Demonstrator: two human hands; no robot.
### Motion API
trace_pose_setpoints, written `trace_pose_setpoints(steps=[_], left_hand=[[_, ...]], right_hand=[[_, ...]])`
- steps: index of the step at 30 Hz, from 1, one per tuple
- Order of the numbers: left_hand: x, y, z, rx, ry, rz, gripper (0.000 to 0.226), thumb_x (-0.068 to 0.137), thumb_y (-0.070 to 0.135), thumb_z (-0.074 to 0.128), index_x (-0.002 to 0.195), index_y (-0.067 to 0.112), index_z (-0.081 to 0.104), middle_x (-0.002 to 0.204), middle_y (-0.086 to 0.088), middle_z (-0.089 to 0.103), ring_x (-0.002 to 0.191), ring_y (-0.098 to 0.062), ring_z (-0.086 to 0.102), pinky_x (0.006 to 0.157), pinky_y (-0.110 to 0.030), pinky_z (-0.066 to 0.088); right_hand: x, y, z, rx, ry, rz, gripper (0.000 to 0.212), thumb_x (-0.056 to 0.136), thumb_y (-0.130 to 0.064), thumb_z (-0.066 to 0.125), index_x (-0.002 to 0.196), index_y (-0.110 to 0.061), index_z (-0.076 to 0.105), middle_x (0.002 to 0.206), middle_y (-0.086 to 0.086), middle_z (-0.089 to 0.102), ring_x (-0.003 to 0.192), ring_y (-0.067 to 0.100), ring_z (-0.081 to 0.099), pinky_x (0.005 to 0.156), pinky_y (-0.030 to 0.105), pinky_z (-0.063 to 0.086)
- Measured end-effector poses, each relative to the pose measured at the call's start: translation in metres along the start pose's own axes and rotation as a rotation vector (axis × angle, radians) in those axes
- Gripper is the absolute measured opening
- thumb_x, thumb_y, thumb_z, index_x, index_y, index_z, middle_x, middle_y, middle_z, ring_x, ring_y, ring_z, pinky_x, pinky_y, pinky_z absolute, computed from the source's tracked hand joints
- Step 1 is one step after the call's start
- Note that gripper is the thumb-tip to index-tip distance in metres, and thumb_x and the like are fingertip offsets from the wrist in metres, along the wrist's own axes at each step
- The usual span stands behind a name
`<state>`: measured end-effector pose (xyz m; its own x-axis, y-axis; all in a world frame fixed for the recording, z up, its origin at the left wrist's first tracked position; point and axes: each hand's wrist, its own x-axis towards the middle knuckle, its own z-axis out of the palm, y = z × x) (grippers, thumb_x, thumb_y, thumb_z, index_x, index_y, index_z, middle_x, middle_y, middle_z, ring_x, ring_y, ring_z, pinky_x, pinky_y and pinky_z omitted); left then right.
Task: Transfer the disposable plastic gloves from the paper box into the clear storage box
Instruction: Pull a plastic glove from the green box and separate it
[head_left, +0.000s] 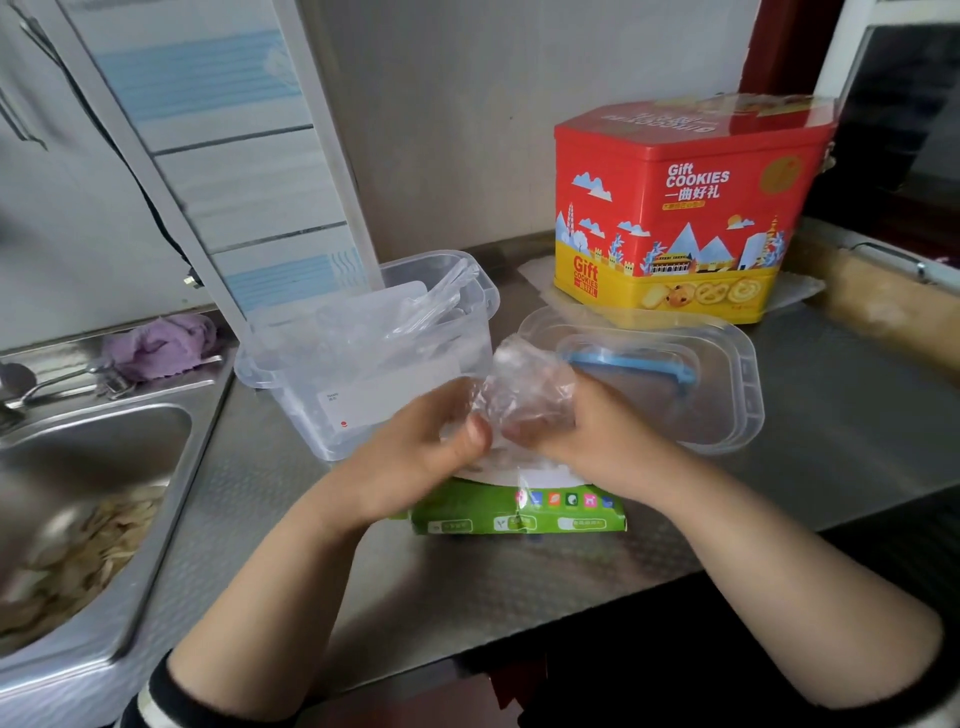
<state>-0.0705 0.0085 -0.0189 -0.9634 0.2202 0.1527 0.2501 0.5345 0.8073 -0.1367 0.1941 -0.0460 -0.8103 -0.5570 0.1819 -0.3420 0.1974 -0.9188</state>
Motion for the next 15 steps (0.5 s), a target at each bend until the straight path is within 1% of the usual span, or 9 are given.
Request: trace_pose_setpoints(steps=[1, 3, 6, 7, 8, 10, 12, 14, 15], left_hand=[[0.001, 0.004, -0.001, 0.003, 0.069, -0.018, 0.083, 0.061, 0.094, 0.042, 0.106, 0.028, 0.063, 0.102, 0.009, 0.068, 0.098, 0.003, 0.061, 0.083, -0.016, 0.045], [0.006, 0.010, -0.001, 0.044, 0.193, -0.063, 0.067, 0.066, 0.084, 0.053, 0.095, 0.026, 0.065, 0.087, 0.011, 0.069, 0.082, 0.005, 0.062, 0.073, -0.012, 0.043], [0.014, 0.018, 0.002, 0.035, 0.263, -0.108, 0.028, 0.082, 0.045, 0.071, 0.078, 0.018, 0.068, 0.071, 0.004, 0.068, 0.063, -0.002, 0.056, 0.063, -0.013, 0.043], [0.015, 0.017, 0.002, 0.028, 0.264, -0.109, 0.019, 0.084, 0.034, 0.072, 0.075, 0.018, 0.068, 0.070, 0.001, 0.067, 0.060, -0.003, 0.054, 0.061, -0.014, 0.042], [0.015, 0.017, 0.001, 0.028, 0.259, -0.114, 0.013, 0.086, 0.026, 0.071, 0.076, 0.019, 0.069, 0.071, -0.001, 0.068, 0.061, -0.004, 0.053, 0.062, -0.015, 0.042], [0.014, 0.013, -0.002, 0.022, 0.241, -0.135, 0.009, 0.089, 0.019, 0.068, 0.081, 0.019, 0.069, 0.070, 0.003, 0.069, 0.065, -0.006, 0.057, 0.068, -0.022, 0.047], [0.012, 0.009, -0.005, 0.018, 0.214, -0.143, 0.011, 0.094, 0.014, 0.062, 0.087, 0.017, 0.069, 0.069, 0.007, 0.068, 0.067, -0.007, 0.060, 0.075, -0.028, 0.051], [0.011, 0.007, -0.007, 0.073, 0.180, -0.133, 0.019, 0.097, 0.010, 0.055, 0.090, 0.022, 0.068, 0.069, 0.010, 0.069, 0.069, -0.007, 0.063, 0.081, -0.030, 0.051], [0.011, 0.007, -0.007, 0.105, 0.166, -0.130, 0.023, 0.098, 0.008, 0.053, 0.091, 0.024, 0.067, 0.070, 0.011, 0.070, 0.073, -0.008, 0.064, 0.084, -0.032, 0.052]], right_hand=[[0.002, 0.001, 0.002, -0.016, 0.027, 0.006, 0.061, 0.070, -0.049, 0.077, 0.121, -0.024, 0.055, 0.105, -0.010, 0.071, 0.096, 0.005, 0.067, 0.088, 0.037, 0.052], [0.005, 0.001, 0.007, -0.014, 0.038, 0.007, 0.071, 0.066, -0.050, 0.079, 0.124, -0.021, 0.052, 0.110, -0.006, 0.069, 0.098, 0.008, 0.067, 0.089, 0.041, 0.054], [0.007, -0.001, 0.010, 0.127, 0.029, 0.034, 0.066, 0.070, -0.023, 0.085, 0.126, -0.014, 0.050, 0.115, 0.002, 0.067, 0.101, 0.014, 0.067, 0.090, 0.037, 0.054], [0.006, -0.002, 0.009, 0.229, 0.007, 0.057, 0.068, 0.068, -0.024, 0.086, 0.125, -0.012, 0.052, 0.114, 0.005, 0.067, 0.101, 0.019, 0.067, 0.090, 0.037, 0.054], [0.005, -0.002, 0.006, 0.356, -0.008, 0.084, 0.069, 0.063, -0.031, 0.088, 0.120, -0.011, 0.055, 0.110, 0.006, 0.068, 0.099, 0.020, 0.066, 0.087, 0.036, 0.052], [0.004, -0.006, -0.001, 0.646, 0.006, 0.119, 0.063, 0.058, -0.041, 0.087, 0.107, -0.012, 0.062, 0.087, 0.003, 0.067, 0.083, 0.019, 0.062, 0.075, 0.033, 0.050], [0.004, -0.005, -0.005, 0.844, 0.131, 0.155, 0.040, 0.072, -0.029, 0.077, 0.105, -0.015, 0.060, 0.070, 0.001, 0.063, 0.071, 0.019, 0.058, 0.069, 0.036, 0.049], [0.003, -0.002, -0.001, 0.753, 0.319, 0.168, 0.025, 0.084, -0.015, 0.068, 0.107, -0.021, 0.058, 0.065, -0.001, 0.062, 0.066, 0.018, 0.057, 0.072, 0.043, 0.046], [0.002, -0.001, 0.002, 0.677, 0.407, 0.159, 0.022, 0.088, -0.012, 0.066, 0.105, -0.025, 0.059, 0.065, -0.003, 0.063, 0.065, 0.016, 0.057, 0.073, 0.046, 0.046]])
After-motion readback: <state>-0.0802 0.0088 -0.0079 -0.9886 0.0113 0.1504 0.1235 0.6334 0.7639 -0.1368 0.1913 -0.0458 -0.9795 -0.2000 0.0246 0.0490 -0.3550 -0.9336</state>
